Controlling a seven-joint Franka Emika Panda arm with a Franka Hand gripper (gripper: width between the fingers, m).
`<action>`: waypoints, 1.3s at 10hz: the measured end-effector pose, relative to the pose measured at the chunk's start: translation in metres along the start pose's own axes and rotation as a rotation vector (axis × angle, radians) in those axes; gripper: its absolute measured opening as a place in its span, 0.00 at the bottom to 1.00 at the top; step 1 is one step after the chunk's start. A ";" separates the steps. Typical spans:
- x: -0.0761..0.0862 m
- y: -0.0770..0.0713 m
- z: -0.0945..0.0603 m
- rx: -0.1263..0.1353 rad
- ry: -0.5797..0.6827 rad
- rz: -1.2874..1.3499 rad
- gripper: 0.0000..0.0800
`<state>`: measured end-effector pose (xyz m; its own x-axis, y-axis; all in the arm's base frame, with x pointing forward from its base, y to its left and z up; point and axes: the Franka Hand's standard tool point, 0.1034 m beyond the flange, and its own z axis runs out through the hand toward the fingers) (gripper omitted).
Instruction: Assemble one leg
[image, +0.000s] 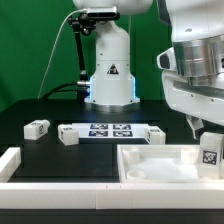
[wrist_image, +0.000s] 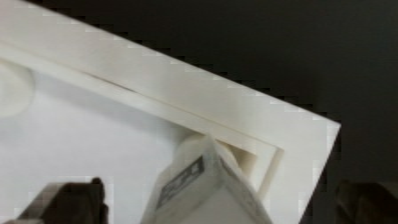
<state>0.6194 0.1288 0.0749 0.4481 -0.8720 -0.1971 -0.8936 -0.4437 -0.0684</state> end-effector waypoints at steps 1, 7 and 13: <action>0.000 0.000 0.000 -0.005 0.009 -0.090 0.81; 0.012 0.001 0.000 0.006 0.046 -0.627 0.81; 0.016 0.003 0.000 0.002 0.051 -0.635 0.38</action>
Offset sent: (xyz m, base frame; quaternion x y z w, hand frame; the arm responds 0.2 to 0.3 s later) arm -0.0037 -0.0041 -0.0036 0.0208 0.0186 -0.2371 0.9711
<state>0.6244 0.1135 0.0718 0.8914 -0.4476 -0.0707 -0.4530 -0.8773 -0.1585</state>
